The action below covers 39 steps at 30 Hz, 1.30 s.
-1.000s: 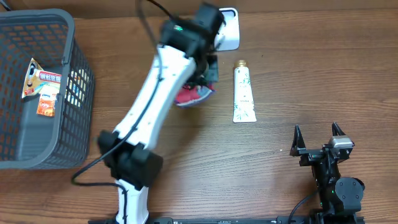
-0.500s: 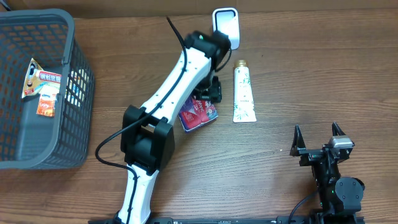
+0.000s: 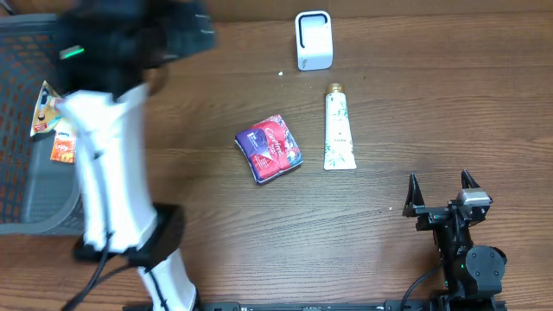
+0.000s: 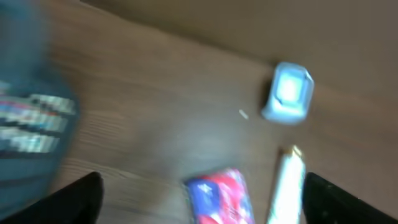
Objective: Scan the item barcode
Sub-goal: 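Carry pink pack out and drop it left of the tube, then reach left gripper into basket and grasp the orange Kleenex pack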
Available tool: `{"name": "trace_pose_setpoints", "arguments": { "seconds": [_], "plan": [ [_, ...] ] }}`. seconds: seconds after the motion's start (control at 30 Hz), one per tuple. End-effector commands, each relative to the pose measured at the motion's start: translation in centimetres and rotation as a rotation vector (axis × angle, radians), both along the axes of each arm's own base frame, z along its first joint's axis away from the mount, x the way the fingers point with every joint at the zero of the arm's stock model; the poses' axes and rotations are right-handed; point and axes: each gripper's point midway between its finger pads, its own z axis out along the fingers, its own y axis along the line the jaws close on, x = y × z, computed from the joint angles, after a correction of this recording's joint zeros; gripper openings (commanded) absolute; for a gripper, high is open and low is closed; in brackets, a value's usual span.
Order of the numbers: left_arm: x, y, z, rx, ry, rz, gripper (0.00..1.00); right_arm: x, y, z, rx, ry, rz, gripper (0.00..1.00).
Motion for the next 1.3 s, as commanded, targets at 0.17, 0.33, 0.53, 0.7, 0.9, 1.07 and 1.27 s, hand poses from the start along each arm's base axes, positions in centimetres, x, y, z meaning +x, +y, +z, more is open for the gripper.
{"name": "trace_pose_setpoints", "arguments": {
  "seconds": [0.17, 0.33, 0.53, 0.7, 0.9, 1.07, 1.27],
  "plan": [
    [-6.2, 20.0, 1.7, -0.037, -0.051, 0.631, 1.0, 0.0, -0.2, -0.2, -0.007, -0.003, -0.012, 1.0],
    [-5.3, 26.0, -3.5, -0.063, 0.061, 0.808, 1.0, 0.0, -0.2, -0.2, -0.007, -0.003, -0.012, 1.0],
    [-0.7, 28.4, -10.5, -0.065, 0.194, 0.746, 1.0, 0.0, -0.2, -0.2, -0.007, -0.003, -0.012, 1.0],
    [1.3, 29.6, -18.2, -0.097, 0.356, 0.757, 1.0, 0.0, -0.2, -0.2, -0.007, -0.003, -0.012, 1.0],
    [2.3, 30.2, -25.5, -0.117, 0.502, 0.756, 1.0, 0.0, -0.2, -0.2, -0.007, -0.003, -0.012, 1.0],
    [3.2, 30.6, -28.4, -0.123, 0.524, 0.76, 0.99, 0.0, -0.2, -0.2, -0.007, -0.003, -0.012, 1.0],
    [2.9, 31.4, -26.7, -0.087, 0.492, 0.782, 0.93, 0.0, -0.2, -0.2, -0.007, -0.003, -0.012, 1.0]
  ]
}}
